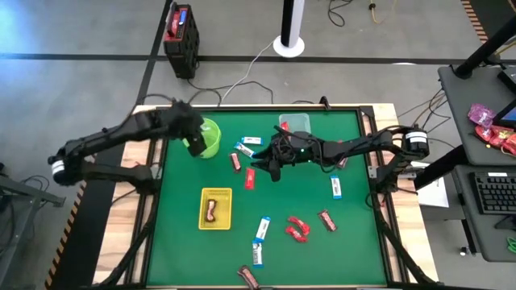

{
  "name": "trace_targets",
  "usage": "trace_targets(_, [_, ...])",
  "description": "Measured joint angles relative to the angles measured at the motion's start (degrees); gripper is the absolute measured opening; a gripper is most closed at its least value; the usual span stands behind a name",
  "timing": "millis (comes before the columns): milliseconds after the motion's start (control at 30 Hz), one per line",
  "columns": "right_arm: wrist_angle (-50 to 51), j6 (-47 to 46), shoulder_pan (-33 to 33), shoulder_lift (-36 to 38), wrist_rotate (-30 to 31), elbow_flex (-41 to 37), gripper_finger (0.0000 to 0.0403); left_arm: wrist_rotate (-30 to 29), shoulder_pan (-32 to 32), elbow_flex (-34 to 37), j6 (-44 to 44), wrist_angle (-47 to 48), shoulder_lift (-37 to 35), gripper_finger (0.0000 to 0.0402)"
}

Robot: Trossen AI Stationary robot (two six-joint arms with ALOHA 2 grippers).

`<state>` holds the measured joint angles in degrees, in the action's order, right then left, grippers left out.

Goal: Sort candy by brand, put in halloween buckets
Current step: Put the white chocolate into the green bucket, then put the red chocolate into the transparent bin

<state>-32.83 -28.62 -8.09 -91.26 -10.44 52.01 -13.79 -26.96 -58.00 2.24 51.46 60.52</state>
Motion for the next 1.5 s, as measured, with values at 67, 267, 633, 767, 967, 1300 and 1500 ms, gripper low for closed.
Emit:
trace_targets(67, [0.00,0.03,0.21,0.00,0.01,0.00,0.0199,6.94,-5.36,0.35,0.85,0.31,1.32,0.0005])
trace_targets(267, [1.78,0.20,0.58,0.00,-0.02,0.00,0.0200,8.66,-11.06,0.72,-0.14,1.08,5.20,0.0045])
trace_targets(633, [6.21,-4.16,0.58,0.00,0.00,0.07,0.0201,9.26,-10.27,0.72,-1.69,1.17,4.75,0.0137])
trace_targets(767, [21.59,-4.93,0.89,-0.27,6.54,4.89,0.0201,10.05,-6.66,1.34,-4.27,-1.97,1.59,0.0136])
trace_targets(967, [52.49,-5.71,2.78,-5.72,20.11,20.45,0.0201,10.07,3.72,4.63,-6.59,-11.40,-4.65,0.0127])
trace_targets(1300, [84.45,-11.89,14.10,-11.05,9.73,30.53,0.0201,9.96,18.86,13.40,-10.05,-22.29,-14.43,0.0125])
trace_targets(1500, [89.77,-22.09,24.13,-8.22,1.40,30.38,0.0201,9.78,19.95,15.53,-10.10,-24.36,-17.55,0.0125])
